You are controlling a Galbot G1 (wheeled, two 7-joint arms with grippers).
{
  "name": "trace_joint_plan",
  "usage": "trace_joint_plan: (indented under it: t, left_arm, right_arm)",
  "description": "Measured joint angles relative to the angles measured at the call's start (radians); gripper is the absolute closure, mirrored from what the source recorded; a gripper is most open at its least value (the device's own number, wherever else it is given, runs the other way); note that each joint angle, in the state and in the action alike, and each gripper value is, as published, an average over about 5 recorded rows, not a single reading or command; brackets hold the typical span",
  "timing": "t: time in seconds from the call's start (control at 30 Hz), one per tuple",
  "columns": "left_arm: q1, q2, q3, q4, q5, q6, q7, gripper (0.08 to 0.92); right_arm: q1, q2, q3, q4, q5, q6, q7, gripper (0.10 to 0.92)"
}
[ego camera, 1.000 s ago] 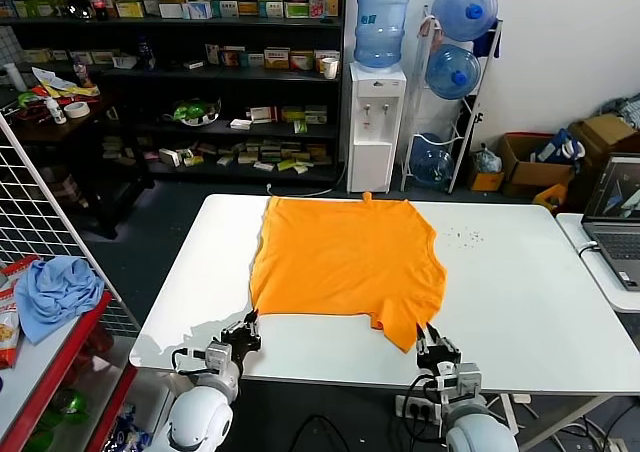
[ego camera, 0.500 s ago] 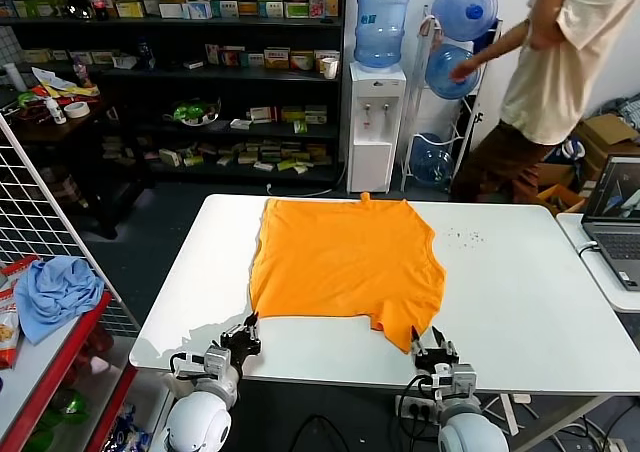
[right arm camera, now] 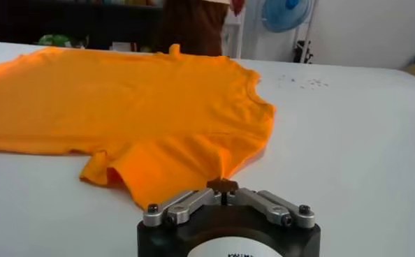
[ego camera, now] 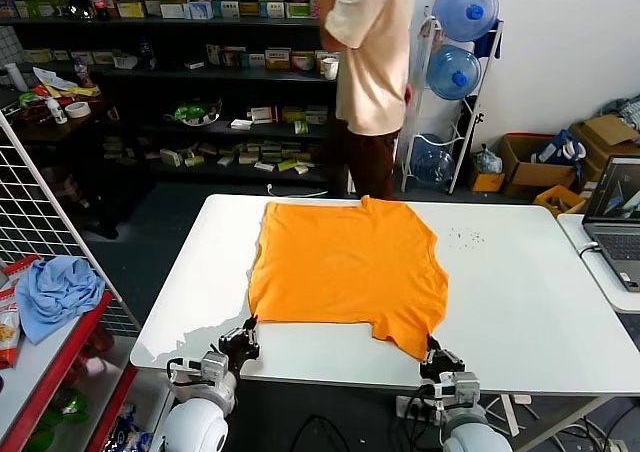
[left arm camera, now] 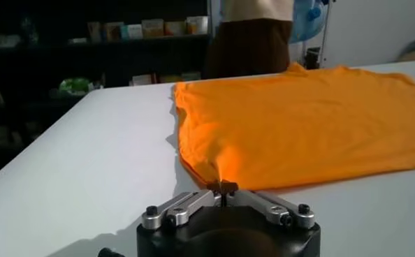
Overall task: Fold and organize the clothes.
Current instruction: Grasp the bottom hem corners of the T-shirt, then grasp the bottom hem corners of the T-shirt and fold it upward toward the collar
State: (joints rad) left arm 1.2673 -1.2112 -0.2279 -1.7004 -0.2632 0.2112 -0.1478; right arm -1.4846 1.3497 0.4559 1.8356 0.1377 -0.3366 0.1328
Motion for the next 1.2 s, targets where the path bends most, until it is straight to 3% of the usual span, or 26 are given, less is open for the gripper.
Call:
trace_joint_plan:
  t: [0.73,1.2]
  left_arm:
    - [0.202,0.052,-0.040,-0.200,0.054,-0.001,-0.021,0.903]
    - [0.122,0.025,-0.002,-0.160,0.108,-0.041,-0.013,0.903]
  right_arm:
    - [-0.275,-0.085,0.051,0.267,-0.072,0.007,0.021,0.901]
    - [-0.124,-0.123,0.053,0.175,-0.074,0.093,-0.019,0.901]
